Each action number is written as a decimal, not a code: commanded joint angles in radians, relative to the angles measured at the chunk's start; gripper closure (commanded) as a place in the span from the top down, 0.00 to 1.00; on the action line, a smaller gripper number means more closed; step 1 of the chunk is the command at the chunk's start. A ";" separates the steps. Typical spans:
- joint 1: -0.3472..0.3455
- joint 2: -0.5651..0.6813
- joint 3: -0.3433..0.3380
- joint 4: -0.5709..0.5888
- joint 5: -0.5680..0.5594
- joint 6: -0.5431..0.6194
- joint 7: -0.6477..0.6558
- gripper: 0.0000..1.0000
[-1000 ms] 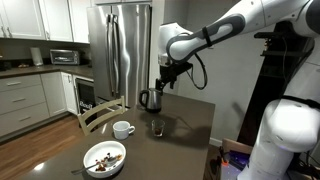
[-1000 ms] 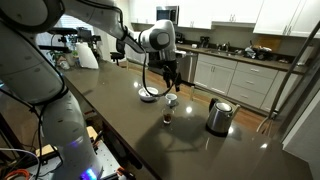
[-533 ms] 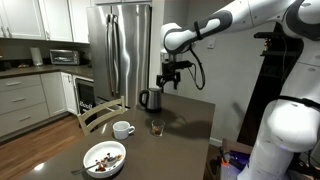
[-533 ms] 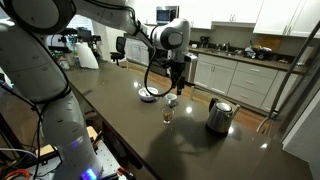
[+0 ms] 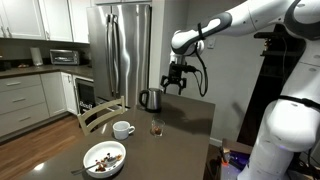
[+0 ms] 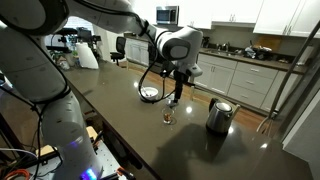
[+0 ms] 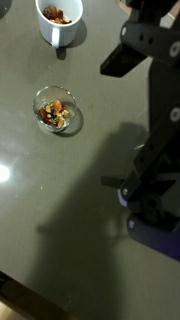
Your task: Pick up the glass cup and pour some of it's content into the bowl
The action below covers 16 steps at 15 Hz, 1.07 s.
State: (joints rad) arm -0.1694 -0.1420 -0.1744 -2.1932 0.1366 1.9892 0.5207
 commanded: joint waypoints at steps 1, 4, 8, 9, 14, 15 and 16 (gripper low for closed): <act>-0.031 -0.050 -0.024 -0.107 0.133 0.040 0.031 1.00; -0.035 -0.019 -0.019 -0.081 0.120 0.035 0.004 1.00; -0.034 -0.018 -0.013 -0.080 0.120 0.035 0.004 1.00; -0.034 0.007 -0.014 -0.069 0.143 0.039 0.037 1.00; -0.042 0.135 -0.044 -0.021 0.292 -0.012 0.140 1.00; -0.045 0.161 -0.052 -0.010 0.319 -0.016 0.153 1.00; -0.049 0.185 -0.060 0.000 0.345 -0.026 0.167 1.00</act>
State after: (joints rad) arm -0.1945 -0.0438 -0.2211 -2.2564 0.4063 2.0108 0.6388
